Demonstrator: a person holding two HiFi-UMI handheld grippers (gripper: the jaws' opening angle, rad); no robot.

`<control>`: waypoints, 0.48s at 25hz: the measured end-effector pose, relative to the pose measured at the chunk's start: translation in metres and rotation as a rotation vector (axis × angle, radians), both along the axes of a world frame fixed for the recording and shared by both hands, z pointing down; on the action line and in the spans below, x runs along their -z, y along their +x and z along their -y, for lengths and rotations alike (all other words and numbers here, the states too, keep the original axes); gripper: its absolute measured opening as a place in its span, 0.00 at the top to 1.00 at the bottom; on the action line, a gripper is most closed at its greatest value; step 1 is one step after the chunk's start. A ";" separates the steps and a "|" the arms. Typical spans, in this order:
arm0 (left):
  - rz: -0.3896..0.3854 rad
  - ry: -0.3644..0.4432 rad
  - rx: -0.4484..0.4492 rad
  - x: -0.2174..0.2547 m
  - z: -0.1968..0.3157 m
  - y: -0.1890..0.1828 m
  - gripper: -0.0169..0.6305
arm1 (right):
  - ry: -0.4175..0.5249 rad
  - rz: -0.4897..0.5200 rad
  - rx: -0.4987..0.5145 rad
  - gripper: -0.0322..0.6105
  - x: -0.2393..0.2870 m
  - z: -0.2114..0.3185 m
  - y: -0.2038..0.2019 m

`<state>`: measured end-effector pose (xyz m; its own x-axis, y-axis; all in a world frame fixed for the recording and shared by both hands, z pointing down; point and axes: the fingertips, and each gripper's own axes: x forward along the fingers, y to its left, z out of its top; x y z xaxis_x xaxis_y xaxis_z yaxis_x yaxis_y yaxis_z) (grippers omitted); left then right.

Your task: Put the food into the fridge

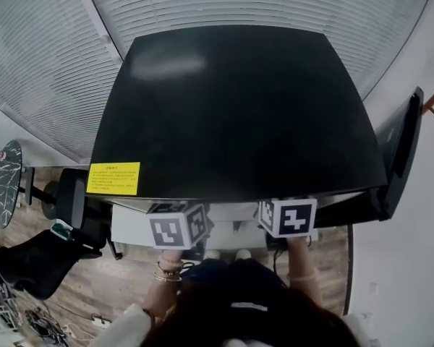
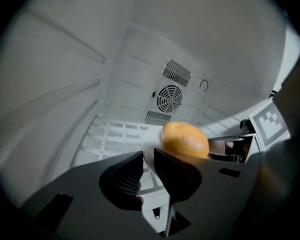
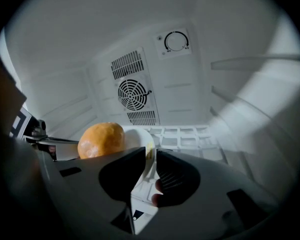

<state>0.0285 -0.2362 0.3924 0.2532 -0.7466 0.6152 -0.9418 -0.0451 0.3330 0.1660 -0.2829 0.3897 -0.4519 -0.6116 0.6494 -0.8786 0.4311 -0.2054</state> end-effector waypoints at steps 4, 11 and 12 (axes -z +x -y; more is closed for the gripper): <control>0.018 0.013 0.001 0.002 0.000 -0.003 0.86 | 0.039 -0.034 -0.050 0.84 -0.001 0.002 0.011; 0.056 0.028 -0.044 0.004 -0.017 -0.003 0.86 | 0.111 0.030 -0.139 0.81 0.012 -0.008 0.025; 0.053 0.034 -0.055 0.004 -0.018 -0.003 0.86 | 0.124 0.028 -0.139 0.81 0.014 -0.009 0.025</control>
<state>0.0258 -0.2177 0.3880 0.2623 -0.7530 0.6034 -0.9539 -0.1077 0.2802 0.1909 -0.2737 0.3761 -0.3740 -0.7441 0.5536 -0.9263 0.3294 -0.1831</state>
